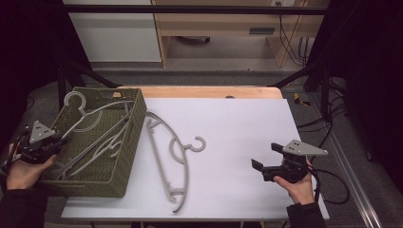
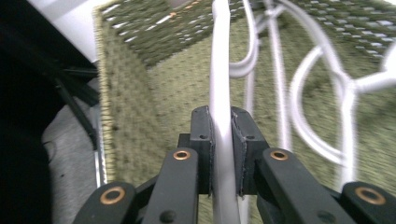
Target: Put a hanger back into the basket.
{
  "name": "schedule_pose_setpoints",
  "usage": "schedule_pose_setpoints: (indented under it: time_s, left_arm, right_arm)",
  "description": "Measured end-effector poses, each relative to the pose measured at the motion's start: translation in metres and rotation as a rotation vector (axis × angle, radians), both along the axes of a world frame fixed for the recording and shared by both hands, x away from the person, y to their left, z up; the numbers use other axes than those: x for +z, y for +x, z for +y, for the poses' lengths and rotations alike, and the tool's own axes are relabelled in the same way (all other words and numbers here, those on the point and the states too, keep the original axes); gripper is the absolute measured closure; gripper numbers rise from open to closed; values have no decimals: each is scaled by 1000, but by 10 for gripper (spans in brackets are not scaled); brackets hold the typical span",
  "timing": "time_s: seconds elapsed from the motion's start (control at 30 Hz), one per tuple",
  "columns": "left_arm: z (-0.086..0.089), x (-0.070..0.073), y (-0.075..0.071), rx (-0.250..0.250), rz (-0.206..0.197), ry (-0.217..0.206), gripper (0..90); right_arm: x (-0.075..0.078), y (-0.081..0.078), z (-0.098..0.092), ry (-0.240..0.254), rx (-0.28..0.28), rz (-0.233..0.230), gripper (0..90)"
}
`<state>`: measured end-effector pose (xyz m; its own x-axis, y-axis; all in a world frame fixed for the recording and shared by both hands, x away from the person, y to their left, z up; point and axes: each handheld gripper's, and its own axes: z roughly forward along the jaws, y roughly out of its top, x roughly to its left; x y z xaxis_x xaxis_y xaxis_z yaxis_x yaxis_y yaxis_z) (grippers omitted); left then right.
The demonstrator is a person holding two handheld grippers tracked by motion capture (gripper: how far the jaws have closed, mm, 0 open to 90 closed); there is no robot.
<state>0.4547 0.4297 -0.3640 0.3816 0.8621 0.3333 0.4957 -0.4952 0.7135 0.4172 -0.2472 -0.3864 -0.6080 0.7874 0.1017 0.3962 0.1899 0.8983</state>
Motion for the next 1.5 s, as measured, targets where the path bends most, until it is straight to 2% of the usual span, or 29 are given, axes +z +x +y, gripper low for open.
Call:
schedule_pose_setpoints:
  time_s: [0.07,0.13,0.2,0.27,0.33,0.43,0.6,0.67,0.8,0.9,0.93,1.03,1.13,1.23,1.33,1.5]
  left_arm:
    - [-3,2,-4,-30,23,-21,800]
    - [-10,0,-7,-41,53,-22,793]
    - [-18,-4,-10,-53,108,11,785]
    - [-24,-8,-12,-49,142,25,773]
    - [-27,-11,-12,-44,176,17,755]
    - [-31,-15,-10,-39,207,18,679]
    - [-38,-6,-18,-71,144,-40,620]
    - [-43,0,-22,-85,118,-49,590]
    - [-59,11,-30,-118,44,-104,515]
    - [-72,18,-36,-143,-10,-161,458]
    - [-76,20,-38,-158,-21,-172,435]
    - [-89,25,-44,-189,-57,-245,392]
    - [-103,27,-50,-227,-93,-300,338]
    - [-116,26,-55,-269,-121,-350,278]
    - [-128,23,-59,-309,-126,-408,228]
    - [-141,14,-64,-340,-135,-434,167]
  right_arm:
    - [0,0,0,-1,2,0,40]
    - [0,0,0,-1,4,-1,41]
    - [1,-1,0,4,1,-1,41]
    - [1,-1,0,4,1,0,41]
    - [1,0,0,2,2,-1,41]
    - [0,-1,1,-2,5,1,41]
    - [1,-1,0,3,4,-2,41]
    - [2,-1,0,0,4,-3,42]
    - [2,-2,0,2,2,-5,41]
    - [2,-2,0,7,-2,-6,42]
    - [2,-3,0,12,-1,-6,43]
    - [3,-3,1,6,1,-7,43]
    - [4,-4,4,10,9,-10,43]
    - [4,-4,8,10,7,-10,44]
    - [3,-4,11,6,14,-11,43]
    - [3,-4,19,5,28,-11,42]
